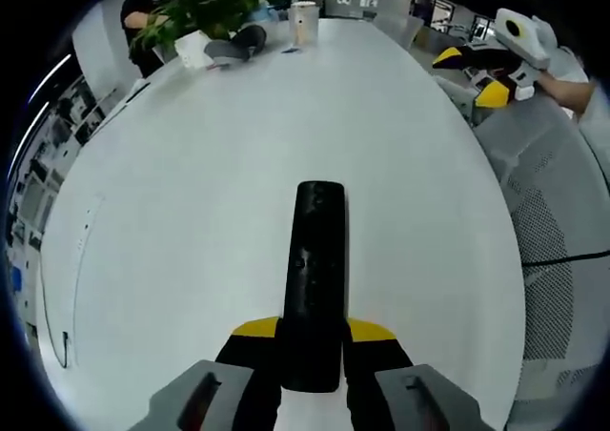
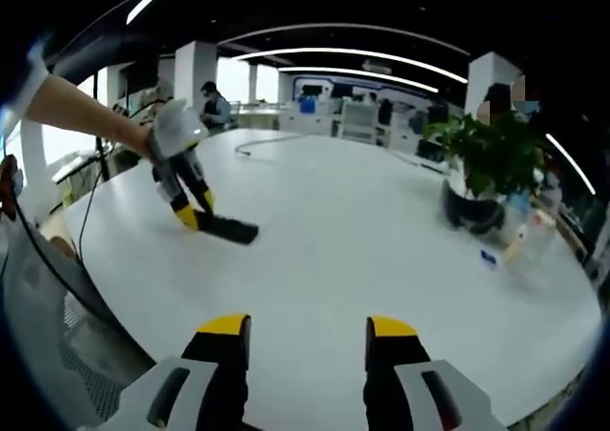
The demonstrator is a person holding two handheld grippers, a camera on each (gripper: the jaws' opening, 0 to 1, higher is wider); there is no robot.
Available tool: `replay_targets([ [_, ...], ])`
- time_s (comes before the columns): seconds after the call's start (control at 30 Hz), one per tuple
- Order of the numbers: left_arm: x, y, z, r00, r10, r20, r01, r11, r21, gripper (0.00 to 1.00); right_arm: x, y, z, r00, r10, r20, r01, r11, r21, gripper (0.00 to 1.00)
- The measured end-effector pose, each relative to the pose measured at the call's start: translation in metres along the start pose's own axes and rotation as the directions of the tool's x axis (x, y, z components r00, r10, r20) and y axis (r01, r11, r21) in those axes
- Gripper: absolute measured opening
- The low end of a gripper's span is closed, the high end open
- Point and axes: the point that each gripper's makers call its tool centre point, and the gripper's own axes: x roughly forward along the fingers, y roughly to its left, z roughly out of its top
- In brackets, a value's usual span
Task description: Press the specified remote control buttons in sequence, fully releasing each button before pressing the next.
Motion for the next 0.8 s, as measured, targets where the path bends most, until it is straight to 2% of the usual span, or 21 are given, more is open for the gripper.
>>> replay_targets([
  [0.8, 0.0, -0.023, -0.003, 1.0, -0.013, -0.013, 0.014, 0.999, 0.035, 0.23, 0.001, 0.0, 0.001, 1.0, -0.005, 0.008, 0.005, 1.0, -0.011, 0.48],
])
